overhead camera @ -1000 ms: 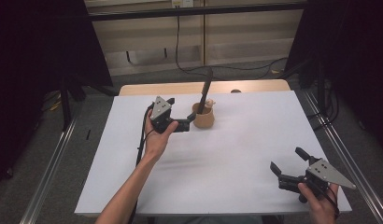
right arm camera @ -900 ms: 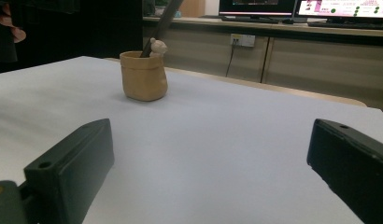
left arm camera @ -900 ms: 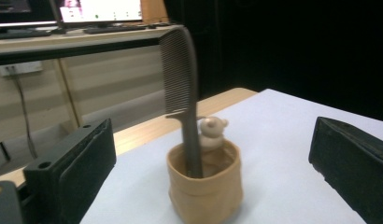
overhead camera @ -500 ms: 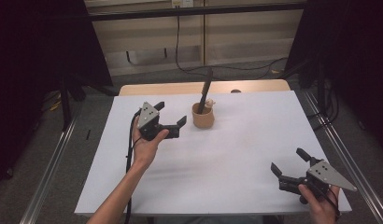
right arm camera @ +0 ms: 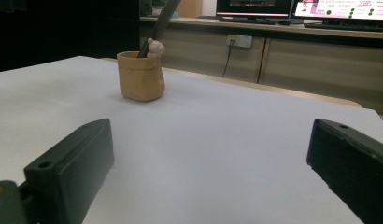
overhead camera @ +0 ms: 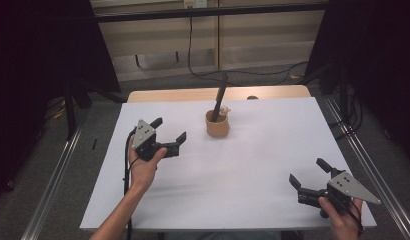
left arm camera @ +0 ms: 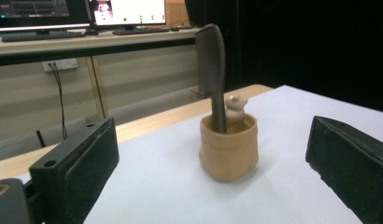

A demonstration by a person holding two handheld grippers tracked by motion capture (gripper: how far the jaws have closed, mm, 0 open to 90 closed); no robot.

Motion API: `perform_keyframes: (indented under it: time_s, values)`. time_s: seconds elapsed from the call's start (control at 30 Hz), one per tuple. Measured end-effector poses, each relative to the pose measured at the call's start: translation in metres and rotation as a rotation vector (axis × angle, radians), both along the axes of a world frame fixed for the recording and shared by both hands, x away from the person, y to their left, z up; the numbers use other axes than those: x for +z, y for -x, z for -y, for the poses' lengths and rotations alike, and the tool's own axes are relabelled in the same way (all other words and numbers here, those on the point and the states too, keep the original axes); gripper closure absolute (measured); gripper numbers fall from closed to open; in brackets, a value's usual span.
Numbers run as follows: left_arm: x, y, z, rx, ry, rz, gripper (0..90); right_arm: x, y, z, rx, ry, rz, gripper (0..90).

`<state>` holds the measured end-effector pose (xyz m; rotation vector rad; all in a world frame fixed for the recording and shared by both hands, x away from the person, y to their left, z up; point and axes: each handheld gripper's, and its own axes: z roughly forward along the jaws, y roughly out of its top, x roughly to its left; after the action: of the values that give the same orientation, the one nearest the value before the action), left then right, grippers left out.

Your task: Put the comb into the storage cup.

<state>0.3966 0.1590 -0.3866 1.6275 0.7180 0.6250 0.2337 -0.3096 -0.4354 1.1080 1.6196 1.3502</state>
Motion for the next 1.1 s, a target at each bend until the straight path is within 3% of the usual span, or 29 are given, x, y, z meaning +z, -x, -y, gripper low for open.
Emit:
perform_keyframes:
  time_s: [0.13, 0.33, 0.5, 0.63, 1.1]
  values:
    - [-0.006, 0.006, -0.008, 0.022, -0.018, -0.004, 2.6, 0.000, 0.000, 0.000, -0.003, -0.001, -0.001, 0.1]
    - [-0.009, 0.014, -0.019, 0.074, -0.007, -0.006, 2.6, 0.000, 0.000, 0.000, 0.000, 0.001, 0.001, 0.1]
    - [-0.015, 0.022, -0.027, 0.079, -0.014, -0.014, 2.6, 0.000, 0.000, 0.000, -0.004, 0.003, 0.000, 0.1]
    - [-0.017, 0.032, -0.033, 0.106, -0.002, 0.019, 2.6, -0.001, -0.001, 0.001, -0.006, 0.004, -0.002, 0.1]
    - [-0.036, 0.056, -0.054, 0.108, 0.009, -0.042, 2.6, 0.000, -0.002, 0.002, -0.005, 0.006, -0.002, 0.2]
